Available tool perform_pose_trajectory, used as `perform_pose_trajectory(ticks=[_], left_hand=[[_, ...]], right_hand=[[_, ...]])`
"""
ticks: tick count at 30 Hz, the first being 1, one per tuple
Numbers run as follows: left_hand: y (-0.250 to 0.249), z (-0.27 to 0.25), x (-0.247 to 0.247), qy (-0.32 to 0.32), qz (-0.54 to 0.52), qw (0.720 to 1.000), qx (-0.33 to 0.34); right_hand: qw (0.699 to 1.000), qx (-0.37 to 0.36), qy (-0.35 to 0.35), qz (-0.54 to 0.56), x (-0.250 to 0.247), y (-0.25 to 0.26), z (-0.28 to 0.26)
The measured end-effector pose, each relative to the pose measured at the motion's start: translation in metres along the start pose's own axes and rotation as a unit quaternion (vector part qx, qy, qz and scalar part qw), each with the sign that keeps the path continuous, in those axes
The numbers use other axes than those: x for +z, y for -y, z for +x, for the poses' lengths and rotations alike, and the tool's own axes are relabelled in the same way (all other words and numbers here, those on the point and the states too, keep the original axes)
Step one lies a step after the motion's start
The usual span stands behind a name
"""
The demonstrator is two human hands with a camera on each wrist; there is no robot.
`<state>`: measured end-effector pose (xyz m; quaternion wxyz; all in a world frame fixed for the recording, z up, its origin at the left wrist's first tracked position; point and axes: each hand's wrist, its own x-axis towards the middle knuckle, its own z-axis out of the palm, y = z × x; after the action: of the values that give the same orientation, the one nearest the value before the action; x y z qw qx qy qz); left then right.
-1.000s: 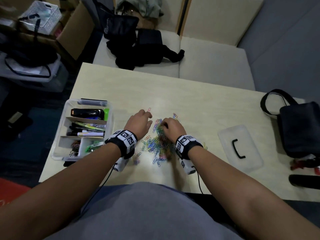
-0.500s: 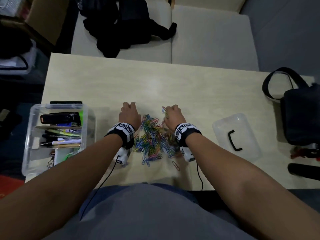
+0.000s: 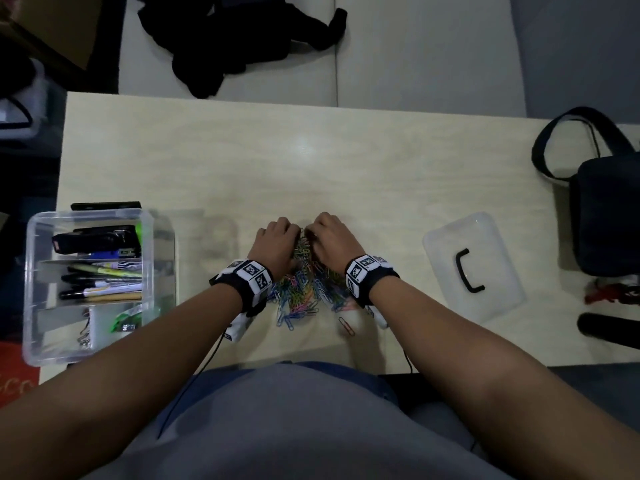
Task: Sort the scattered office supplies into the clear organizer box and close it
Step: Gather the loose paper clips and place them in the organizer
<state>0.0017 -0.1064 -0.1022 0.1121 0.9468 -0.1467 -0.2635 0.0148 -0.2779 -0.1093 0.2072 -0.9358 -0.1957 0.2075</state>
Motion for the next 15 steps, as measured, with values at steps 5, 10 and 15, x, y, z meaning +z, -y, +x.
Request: perform_pose_trajectory(ticks=[5,10,15], left_hand=[[-0.001,-0.003,0.003,0.004,0.007,1.0,-0.016],[-0.003,-0.007,0.003,0.009,0.02,1.0,-0.004],[0.0,-0.012,0.001,-0.001,0.014,1.0,0.001]], right_hand=[[0.999,-0.011,0.034,-0.014,0.007,-0.001,-0.015],[0.999,-0.006,0.032,-0.018,0.011,0.003,-0.021],[1.0,0.001,0.014,-0.008,0.011,0.005,-0.024]])
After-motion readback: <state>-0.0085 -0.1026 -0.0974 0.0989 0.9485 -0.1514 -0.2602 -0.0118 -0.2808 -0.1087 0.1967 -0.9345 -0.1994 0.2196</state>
